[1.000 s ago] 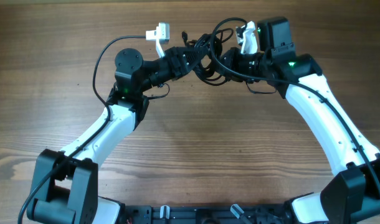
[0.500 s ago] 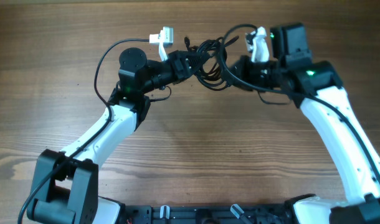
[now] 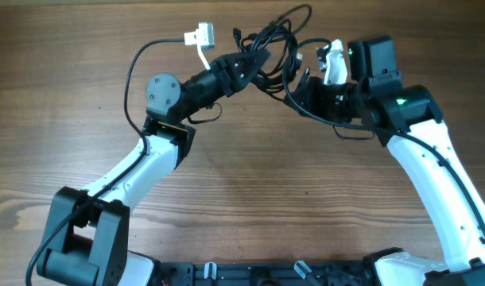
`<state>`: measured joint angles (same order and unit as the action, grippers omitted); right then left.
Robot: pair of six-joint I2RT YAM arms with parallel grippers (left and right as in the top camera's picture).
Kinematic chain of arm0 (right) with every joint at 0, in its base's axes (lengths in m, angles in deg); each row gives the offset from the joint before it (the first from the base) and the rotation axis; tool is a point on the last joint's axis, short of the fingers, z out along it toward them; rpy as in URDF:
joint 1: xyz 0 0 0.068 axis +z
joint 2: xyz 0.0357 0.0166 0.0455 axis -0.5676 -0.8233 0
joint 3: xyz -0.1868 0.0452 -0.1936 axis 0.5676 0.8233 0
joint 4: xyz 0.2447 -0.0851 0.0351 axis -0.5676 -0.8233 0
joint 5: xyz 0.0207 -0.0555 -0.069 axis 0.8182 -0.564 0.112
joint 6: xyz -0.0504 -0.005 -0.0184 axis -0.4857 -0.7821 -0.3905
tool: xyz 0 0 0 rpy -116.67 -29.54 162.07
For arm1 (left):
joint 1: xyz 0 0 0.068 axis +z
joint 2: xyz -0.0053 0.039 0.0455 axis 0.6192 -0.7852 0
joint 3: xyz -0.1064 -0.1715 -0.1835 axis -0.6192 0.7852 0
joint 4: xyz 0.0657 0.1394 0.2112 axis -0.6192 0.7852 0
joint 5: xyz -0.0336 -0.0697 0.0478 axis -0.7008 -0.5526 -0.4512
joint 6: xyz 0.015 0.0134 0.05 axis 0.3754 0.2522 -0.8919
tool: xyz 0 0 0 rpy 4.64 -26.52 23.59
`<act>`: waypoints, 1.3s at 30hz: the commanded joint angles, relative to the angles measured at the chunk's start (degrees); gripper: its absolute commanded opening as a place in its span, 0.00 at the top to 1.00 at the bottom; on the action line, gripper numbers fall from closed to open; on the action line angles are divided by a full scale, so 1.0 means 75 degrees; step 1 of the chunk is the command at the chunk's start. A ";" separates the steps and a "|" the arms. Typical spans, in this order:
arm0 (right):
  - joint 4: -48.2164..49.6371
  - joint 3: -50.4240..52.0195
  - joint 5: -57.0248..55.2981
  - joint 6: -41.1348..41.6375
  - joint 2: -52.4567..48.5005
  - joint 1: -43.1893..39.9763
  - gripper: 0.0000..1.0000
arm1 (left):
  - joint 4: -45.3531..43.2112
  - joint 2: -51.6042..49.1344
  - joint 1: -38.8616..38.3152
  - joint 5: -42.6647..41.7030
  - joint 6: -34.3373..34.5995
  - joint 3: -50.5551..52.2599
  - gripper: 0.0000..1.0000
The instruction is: Untangle cables
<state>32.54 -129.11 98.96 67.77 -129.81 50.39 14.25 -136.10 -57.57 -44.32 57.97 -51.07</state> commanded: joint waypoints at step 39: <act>0.2066 -0.0044 -0.0006 -0.0344 -0.0449 -0.0828 0.60 | -0.0256 0.0172 0.0187 -0.0676 0.1877 -0.0233 0.96</act>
<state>47.06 -128.93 98.89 63.99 -130.73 42.92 12.40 -136.07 -55.88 -47.36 74.21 -51.37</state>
